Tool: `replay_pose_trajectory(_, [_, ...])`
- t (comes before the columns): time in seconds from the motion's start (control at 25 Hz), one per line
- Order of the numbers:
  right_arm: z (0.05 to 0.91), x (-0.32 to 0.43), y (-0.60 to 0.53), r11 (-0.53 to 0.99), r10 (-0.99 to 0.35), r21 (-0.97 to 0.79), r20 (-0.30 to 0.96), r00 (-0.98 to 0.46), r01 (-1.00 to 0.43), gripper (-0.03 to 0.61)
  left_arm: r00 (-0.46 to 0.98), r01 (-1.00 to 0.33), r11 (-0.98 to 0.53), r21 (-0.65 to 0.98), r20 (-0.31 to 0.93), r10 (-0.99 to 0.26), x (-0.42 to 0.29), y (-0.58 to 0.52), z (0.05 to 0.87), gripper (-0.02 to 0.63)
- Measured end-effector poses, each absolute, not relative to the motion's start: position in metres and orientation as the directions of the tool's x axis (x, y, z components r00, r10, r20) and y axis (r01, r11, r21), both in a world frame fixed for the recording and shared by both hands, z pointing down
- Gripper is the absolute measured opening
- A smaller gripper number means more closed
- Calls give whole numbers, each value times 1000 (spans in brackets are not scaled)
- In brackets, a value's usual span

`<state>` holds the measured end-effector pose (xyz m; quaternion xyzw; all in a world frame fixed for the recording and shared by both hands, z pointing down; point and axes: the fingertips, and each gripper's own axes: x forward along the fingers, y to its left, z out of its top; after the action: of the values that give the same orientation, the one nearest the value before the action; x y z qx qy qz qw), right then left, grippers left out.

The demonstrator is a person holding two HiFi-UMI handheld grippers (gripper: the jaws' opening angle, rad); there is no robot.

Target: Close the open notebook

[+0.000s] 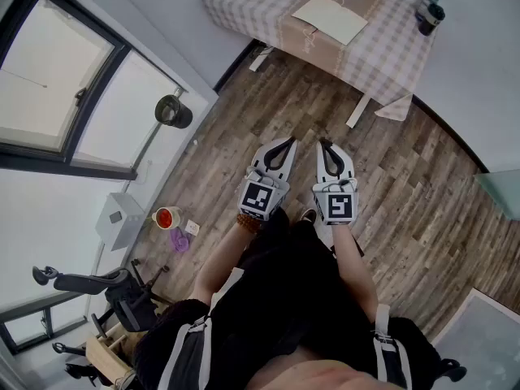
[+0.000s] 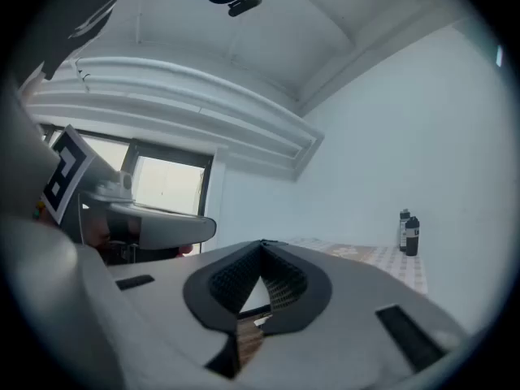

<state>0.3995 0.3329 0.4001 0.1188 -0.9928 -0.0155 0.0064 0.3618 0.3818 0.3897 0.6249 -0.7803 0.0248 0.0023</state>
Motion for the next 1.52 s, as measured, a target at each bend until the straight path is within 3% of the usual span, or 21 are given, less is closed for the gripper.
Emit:
replay_pose_trajectory(0.28, [412, 330, 312, 967, -251, 49, 37, -967, -249, 6, -179, -984, 179, 20, -1, -984, 286, 353, 403, 14])
replay_pose_trajectory(0.88, [407, 132, 257, 896, -430, 163, 85, -899, -413, 8, -7, -1000, 6, 20, -37, -999, 75, 318, 395, 14])
replay_pose_trajectory(1.52, [441, 34, 111, 823, -562, 169, 105, -820, -542, 8, 56, -998, -57, -29, 39, -998, -45, 189, 431, 14])
